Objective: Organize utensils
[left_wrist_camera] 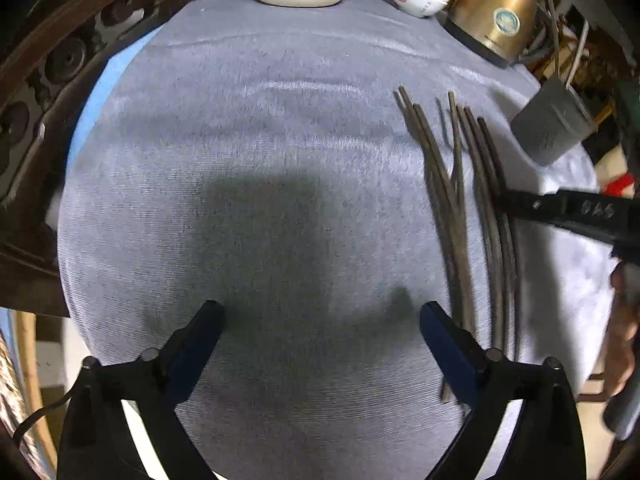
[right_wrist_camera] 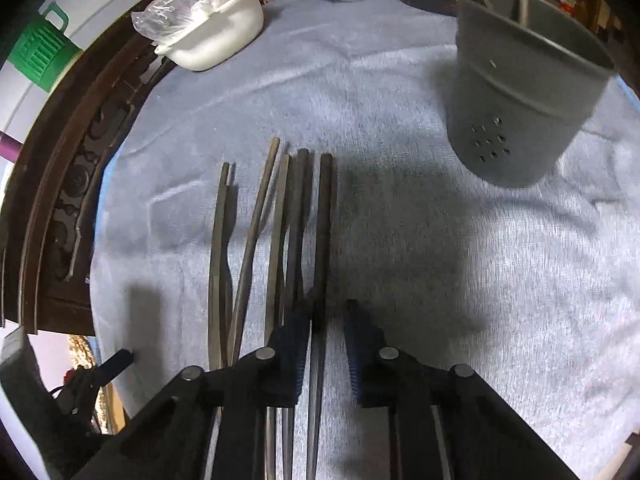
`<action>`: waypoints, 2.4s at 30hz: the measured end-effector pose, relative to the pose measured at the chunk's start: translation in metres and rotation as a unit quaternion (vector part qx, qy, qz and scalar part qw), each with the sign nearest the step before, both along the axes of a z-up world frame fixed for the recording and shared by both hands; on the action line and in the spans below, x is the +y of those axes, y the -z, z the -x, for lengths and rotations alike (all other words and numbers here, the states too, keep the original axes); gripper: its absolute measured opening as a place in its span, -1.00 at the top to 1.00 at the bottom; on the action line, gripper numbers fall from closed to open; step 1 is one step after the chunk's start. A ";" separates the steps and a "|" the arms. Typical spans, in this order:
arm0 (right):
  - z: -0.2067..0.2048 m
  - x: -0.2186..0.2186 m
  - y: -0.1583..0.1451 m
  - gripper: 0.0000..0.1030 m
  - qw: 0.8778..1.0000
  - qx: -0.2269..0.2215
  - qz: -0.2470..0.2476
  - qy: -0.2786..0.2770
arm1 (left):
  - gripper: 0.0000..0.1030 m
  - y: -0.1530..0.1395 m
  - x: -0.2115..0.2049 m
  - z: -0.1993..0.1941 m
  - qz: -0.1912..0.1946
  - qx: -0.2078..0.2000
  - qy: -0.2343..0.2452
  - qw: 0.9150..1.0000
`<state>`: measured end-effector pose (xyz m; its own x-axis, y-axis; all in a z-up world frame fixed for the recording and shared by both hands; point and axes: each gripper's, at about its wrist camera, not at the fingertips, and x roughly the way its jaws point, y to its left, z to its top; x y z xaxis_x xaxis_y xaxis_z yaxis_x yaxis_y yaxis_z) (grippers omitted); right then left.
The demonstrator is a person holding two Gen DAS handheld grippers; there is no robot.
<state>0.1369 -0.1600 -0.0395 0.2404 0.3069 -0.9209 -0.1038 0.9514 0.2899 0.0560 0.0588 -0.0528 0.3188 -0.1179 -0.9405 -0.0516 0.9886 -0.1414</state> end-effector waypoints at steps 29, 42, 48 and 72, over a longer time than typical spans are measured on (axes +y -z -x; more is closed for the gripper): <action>0.005 -0.054 0.006 0.86 0.999 0.007 -0.040 -0.008 | 0.35 0.000 -0.073 -0.119 0.001 0.117 -0.009 0.993; 0.007 -0.060 0.006 0.86 0.999 0.018 -0.028 -0.026 | 0.87 0.013 -0.077 -0.125 0.011 0.159 0.000 0.987; 0.007 -0.055 0.005 0.86 0.999 0.020 -0.011 -0.033 | 0.88 0.013 -0.094 -0.124 0.004 0.158 0.030 0.987; -0.048 -0.016 0.006 0.82 0.983 0.133 0.081 -0.096 | 0.86 0.017 -0.096 -0.177 -0.046 0.208 0.098 0.972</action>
